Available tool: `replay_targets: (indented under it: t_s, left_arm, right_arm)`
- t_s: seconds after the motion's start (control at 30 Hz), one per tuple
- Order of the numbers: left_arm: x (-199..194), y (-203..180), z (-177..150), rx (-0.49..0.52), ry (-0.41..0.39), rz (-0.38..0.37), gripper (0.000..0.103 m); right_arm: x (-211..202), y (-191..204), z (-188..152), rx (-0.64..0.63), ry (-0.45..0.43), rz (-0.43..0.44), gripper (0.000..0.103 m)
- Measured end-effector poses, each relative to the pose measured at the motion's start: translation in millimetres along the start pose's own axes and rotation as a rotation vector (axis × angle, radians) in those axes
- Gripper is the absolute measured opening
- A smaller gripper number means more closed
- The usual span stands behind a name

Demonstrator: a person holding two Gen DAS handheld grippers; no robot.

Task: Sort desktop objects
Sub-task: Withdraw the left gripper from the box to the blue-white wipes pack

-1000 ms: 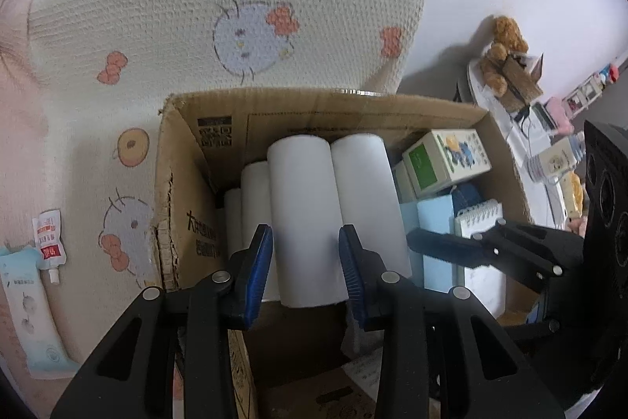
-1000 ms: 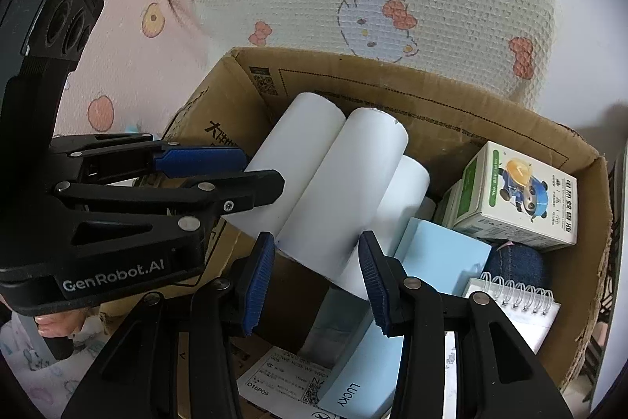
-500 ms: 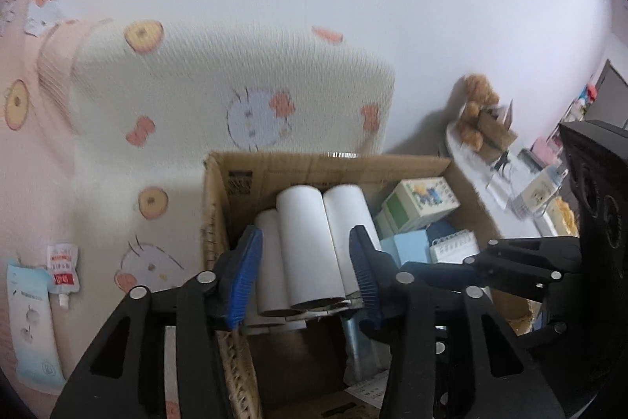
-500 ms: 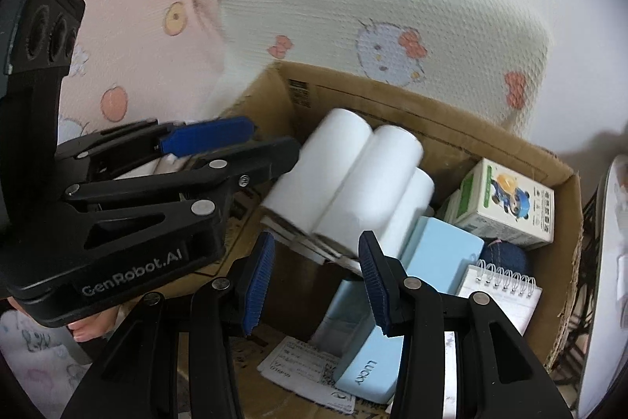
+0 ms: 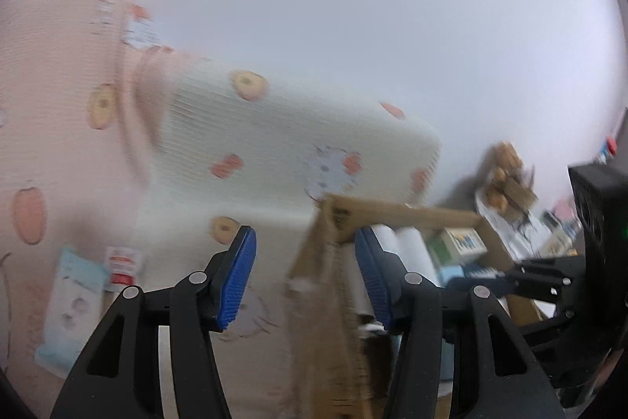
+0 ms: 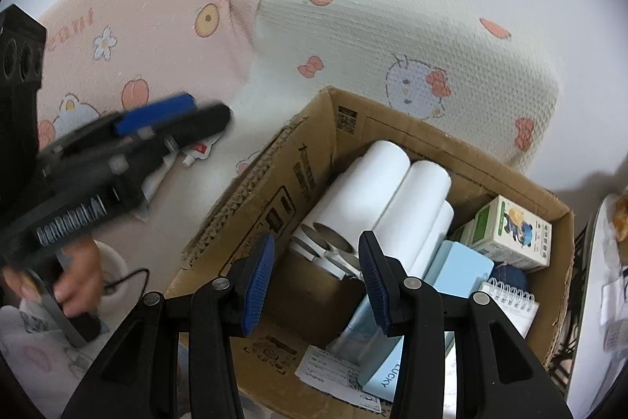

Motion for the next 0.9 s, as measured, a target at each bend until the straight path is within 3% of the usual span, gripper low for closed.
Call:
replay_targets:
  t_s: [0.37, 0.57, 0.7, 0.9]
  left_arm:
    - [-50, 86, -19, 0.03, -0.066, 0.22, 0.057]
    - [-69, 119, -33, -0.005, -0.047, 0.232, 0.057]
    - [-74, 149, -43, -0.074, -0.004, 0.278, 0.058]
    - [-89, 171, -37, -0.208, -0.015, 0.221, 0.06]
  right_arm:
    - [2, 51, 27, -0.1, -0.032, 0.03, 0.041]
    - [7, 83, 40, -0.146, -0.052, 0.06, 0.041]
    - [12, 108, 50, -0.191, -0.074, 0.07, 0.041]
    - [12, 130, 55, -0.268, -0.094, 0.071, 0.041]
Point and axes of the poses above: each gripper's, at about its wrist camera, not at the fingertips, and x roughly the way its jaws point, y to its left, z to its top, the point moved 8 cm from there along x, roughly the way its jaws point, and after that the axes turned 1 degree about -y, right-handed, at the moved point
